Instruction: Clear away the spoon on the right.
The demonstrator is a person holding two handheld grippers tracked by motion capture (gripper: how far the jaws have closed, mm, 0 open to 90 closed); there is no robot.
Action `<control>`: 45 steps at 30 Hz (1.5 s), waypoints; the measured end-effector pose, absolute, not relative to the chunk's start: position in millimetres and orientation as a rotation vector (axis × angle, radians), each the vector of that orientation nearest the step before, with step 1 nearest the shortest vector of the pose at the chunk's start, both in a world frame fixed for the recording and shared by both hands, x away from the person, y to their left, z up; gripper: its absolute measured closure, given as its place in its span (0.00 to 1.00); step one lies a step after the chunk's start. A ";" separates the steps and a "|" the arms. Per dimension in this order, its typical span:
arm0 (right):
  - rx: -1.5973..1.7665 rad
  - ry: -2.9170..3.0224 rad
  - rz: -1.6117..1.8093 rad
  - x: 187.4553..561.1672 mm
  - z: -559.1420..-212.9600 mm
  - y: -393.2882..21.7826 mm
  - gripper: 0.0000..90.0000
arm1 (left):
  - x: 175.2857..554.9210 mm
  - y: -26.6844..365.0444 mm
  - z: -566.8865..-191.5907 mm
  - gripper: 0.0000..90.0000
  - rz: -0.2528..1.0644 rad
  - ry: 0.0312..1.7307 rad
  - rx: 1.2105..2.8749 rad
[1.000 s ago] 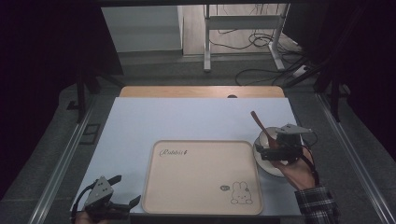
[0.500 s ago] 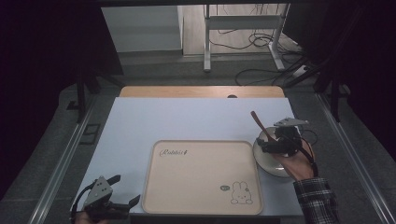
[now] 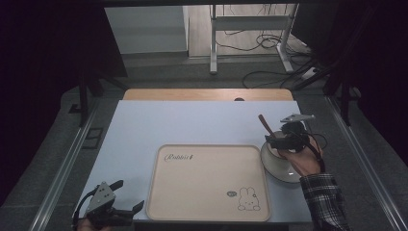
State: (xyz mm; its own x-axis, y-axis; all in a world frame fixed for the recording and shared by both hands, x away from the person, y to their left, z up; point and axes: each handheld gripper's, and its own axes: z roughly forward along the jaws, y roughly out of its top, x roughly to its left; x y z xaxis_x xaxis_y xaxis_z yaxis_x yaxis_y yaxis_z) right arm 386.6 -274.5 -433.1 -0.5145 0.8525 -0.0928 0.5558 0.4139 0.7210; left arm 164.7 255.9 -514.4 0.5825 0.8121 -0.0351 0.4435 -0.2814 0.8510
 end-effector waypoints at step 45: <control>1.131 2.362 0.741 442.3 -429.2 -246.9 0.85 | 164.5 255.7 -514.5 0.01 0.513 0.992 1.923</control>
State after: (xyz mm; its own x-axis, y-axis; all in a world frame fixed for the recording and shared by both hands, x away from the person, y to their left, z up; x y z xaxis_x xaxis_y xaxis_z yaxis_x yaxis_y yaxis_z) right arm 442.3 -246.9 -429.2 -0.5831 0.8008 -0.1370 0.5789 0.5279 0.6215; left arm 164.5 255.7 -514.5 0.5945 0.8034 -0.0336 0.4369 -0.2877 0.8522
